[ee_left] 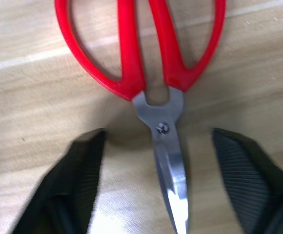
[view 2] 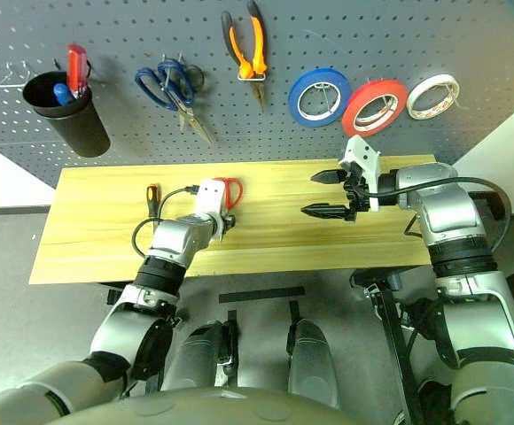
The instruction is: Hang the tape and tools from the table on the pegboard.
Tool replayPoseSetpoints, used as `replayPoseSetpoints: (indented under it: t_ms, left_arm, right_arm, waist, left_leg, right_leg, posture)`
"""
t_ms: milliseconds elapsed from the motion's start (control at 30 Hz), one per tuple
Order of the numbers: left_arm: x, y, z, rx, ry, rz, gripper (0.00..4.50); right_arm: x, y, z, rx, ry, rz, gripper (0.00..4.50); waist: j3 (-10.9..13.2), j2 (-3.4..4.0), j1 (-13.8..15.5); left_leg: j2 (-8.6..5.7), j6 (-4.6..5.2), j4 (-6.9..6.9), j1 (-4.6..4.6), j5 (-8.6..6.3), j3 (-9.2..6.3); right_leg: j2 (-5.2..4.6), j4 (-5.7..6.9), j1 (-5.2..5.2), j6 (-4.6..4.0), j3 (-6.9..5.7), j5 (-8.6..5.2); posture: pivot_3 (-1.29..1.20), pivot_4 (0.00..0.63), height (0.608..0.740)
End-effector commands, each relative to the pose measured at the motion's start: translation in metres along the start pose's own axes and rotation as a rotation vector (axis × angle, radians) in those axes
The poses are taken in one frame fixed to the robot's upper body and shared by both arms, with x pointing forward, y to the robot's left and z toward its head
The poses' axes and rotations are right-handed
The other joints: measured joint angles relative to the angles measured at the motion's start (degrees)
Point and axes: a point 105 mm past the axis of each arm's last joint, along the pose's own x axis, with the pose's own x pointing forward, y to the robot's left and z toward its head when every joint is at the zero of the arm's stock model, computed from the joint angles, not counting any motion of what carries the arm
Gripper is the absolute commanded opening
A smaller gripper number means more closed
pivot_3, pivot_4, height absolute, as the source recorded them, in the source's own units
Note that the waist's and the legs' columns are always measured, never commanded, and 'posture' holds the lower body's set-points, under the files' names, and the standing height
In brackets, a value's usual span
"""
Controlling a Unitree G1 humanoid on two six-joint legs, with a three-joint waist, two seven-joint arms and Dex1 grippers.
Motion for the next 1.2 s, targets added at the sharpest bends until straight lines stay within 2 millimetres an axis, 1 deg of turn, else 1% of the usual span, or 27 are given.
replayPoseSetpoints:
  t_ms: [33,133,200,233,400,467,533,633,700,733,767,833,900,967,1000,1067,1133,1200]
  left_arm:
    - [0.003,0.000,-0.029,-0.001,0.089,0.014,1.98]
    - [0.003,0.004,-0.036,-0.002,0.100,0.027,1.04]
    - [0.004,0.007,-0.035,-0.010,0.094,0.034,0.41]
    - [0.004,0.008,-0.034,-0.013,0.089,0.035,0.32]
    - [0.004,0.010,-0.024,-0.023,0.045,0.013,0.33]
    - [0.001,0.011,-0.018,-0.010,0.013,-0.008,0.33]
    - [-0.007,0.013,-0.009,0.042,-0.055,-0.038,0.33]
    - [-0.027,0.018,0.006,0.059,-0.209,-0.116,0.33]
    - [-0.046,0.024,0.014,0.111,-0.350,-0.176,0.33]
    - [-0.059,0.027,0.017,0.137,-0.419,-0.214,0.33]
    - [-0.069,0.028,0.017,0.170,-0.463,-0.252,0.33]
    - [-0.085,0.032,0.015,0.223,-0.508,-0.280,0.33]
    - [-0.104,0.032,0.017,0.196,-0.583,-0.338,0.33]
    - [-0.122,0.033,0.018,0.216,-0.644,-0.386,0.33]
    - [-0.130,0.035,0.020,0.233,-0.690,-0.397,0.33]
    - [-0.139,0.038,0.023,0.249,-0.748,-0.409,0.33]
    - [-0.153,0.050,0.029,0.237,-0.846,-0.383,0.33]
    - [-0.161,0.058,0.033,0.248,-0.913,-0.351,0.33]
  right_arm:
    - [-0.008,-0.003,0.013,-0.050,-0.024,-0.028,4.50]
    - [-0.009,-0.005,0.014,-0.050,-0.033,-0.039,4.50]
    - [-0.010,-0.006,0.015,-0.051,-0.033,-0.044,4.50]
    - [-0.011,-0.006,0.015,-0.050,-0.035,-0.047,4.50]
    - [-0.014,-0.010,0.015,-0.052,-0.032,-0.067,4.50]
    - [-0.015,-0.010,0.016,-0.055,-0.033,-0.066,4.50]
    - [-0.016,-0.009,0.021,-0.062,-0.042,-0.057,4.50]
    - [-0.016,-0.006,0.026,-0.071,-0.065,-0.036,4.50]
    - [-0.014,-0.003,0.028,-0.083,-0.075,-0.024,4.50]
    - [-0.013,-0.002,0.030,-0.088,-0.085,-0.020,4.50]
    - [-0.013,-0.001,0.032,-0.093,-0.095,-0.017,4.50]
    - [-0.011,0.000,0.037,-0.098,-0.122,-0.009,4.50]
    - [-0.009,0.003,0.047,-0.100,-0.162,0.008,4.50]
    - [-0.010,0.005,0.056,-0.095,-0.201,0.026,4.50]
    - [-0.010,0.007,0.059,-0.096,-0.214,0.038,4.50]
    - [-0.010,0.008,0.062,-0.097,-0.228,0.051,4.50]
    - [-0.013,0.009,0.073,-0.093,-0.279,0.062,4.50]
    - [-0.017,0.008,0.082,-0.090,-0.317,0.064,4.50]
  waist:
    - [0.00,0.00,-0.03]
    - [0.00,0.00,-0.07]
    - [0.00,0.00,-0.07]
    - [0.00,0.00,-0.08]
    - [-0.01,0.02,-0.09]
    - [-0.01,0.01,-0.12]
    - [-0.01,0.02,-0.14]
    - [-0.01,0.02,-0.43]
    - [-0.02,0.03,-0.30]
    - [-0.02,0.03,-0.33]
    - [-0.03,0.05,-0.27]
    - [-0.06,0.10,-0.10]
    - [-0.09,0.12,0.15]
    - [-0.11,0.11,0.34]
    - [-0.11,0.11,0.32]
    - [-0.22,0.13,0.40]
    - [-0.42,0.13,0.36]
    - [-0.67,0.11,0.23]
  left_leg:
    - [0.00,0.00,0.00,0.00,0.00,0.00]
    - [0.01,0.00,0.00,0.01,0.00,0.01]
    - [0.01,0.00,0.00,0.01,0.00,0.01]
    - [0.02,0.00,0.00,0.01,0.00,0.01]
    - [0.02,0.00,-0.01,0.03,0.00,0.02]
    - [0.02,-0.01,-0.01,0.02,0.00,0.02]
    - [0.02,-0.01,-0.01,0.02,0.00,0.03]
    - [0.03,-0.02,-0.13,-0.02,0.00,0.06]
    - [0.05,-0.03,-0.15,-0.10,0.01,0.05]
    - [0.05,-0.04,-0.15,-0.14,0.01,0.05]
    - [0.06,-0.05,-0.15,-0.14,0.01,0.04]
    - [0.06,-0.05,-0.13,-0.15,0.01,0.05]
    - [0.02,-0.05,-0.09,-0.14,0.01,0.05]
    - [-0.01,-0.05,-0.06,-0.14,0.01,0.04]
    - [-0.02,-0.05,-0.05,-0.15,0.01,0.04]
    - [-0.02,-0.05,-0.07,-0.16,0.01,0.03]
    - [-0.02,-0.05,-0.09,-0.19,0.01,0.03]
    - [-0.03,-0.05,-0.10,-0.21,0.01,0.12]
  right_leg:
    - [-0.01,-0.01,0.00,0.00,0.00,0.00]
    - [-0.03,-0.03,0.00,0.00,0.00,0.00]
    - [-0.03,-0.03,0.00,0.00,0.00,0.00]
    - [-0.03,-0.03,0.00,0.00,0.00,0.00]
    - [-0.04,-0.03,0.01,0.00,0.00,0.00]
    - [-0.04,-0.04,0.01,0.00,0.00,0.00]
    - [-0.04,-0.03,0.00,0.00,0.00,0.00]
    - [-0.03,-0.04,-0.06,0.00,0.00,0.00]
    - [0.00,-0.04,-0.14,0.00,-0.03,0.00]
    - [0.01,-0.04,-0.18,0.00,-0.05,0.00]
    - [0.01,-0.05,-0.18,0.00,-0.05,0.00]
    - [-0.03,-0.10,-0.16,0.00,-0.06,0.00]
    - [-0.08,-0.19,-0.10,0.00,-0.06,0.00]
    - [-0.11,-0.26,-0.04,0.01,-0.06,0.00]
    - [-0.12,-0.30,-0.03,0.01,-0.07,0.01]
    - [-0.11,-0.32,-0.03,0.01,-0.09,0.01]
    - [-0.08,-0.33,-0.03,0.01,-0.16,0.01]
    - [-0.06,-0.36,-0.03,0.01,-0.18,0.01]
  posture:
    - [-0.11,0.353,0.732]
    - [-0.12,0.349,0.732]
    - [-0.12,0.346,0.732]
    - [-0.12,0.344,0.732]
    - [-0.11,0.331,0.732]
    - [-0.11,0.321,0.732]
    - [-0.10,0.308,0.732]
    - [-0.09,0.290,0.732]
    - [-0.08,0.273,0.732]
    - [-0.08,0.267,0.732]
    - [-0.08,0.261,0.732]
    - [-0.06,0.240,0.732]
    - [-0.04,0.222,0.732]
    - [-0.04,0.206,0.732]
    - [-0.03,0.200,0.732]
    - [-0.02,0.177,0.732]
    - [-0.02,0.166,0.732]
    - [-0.02,0.155,0.732]
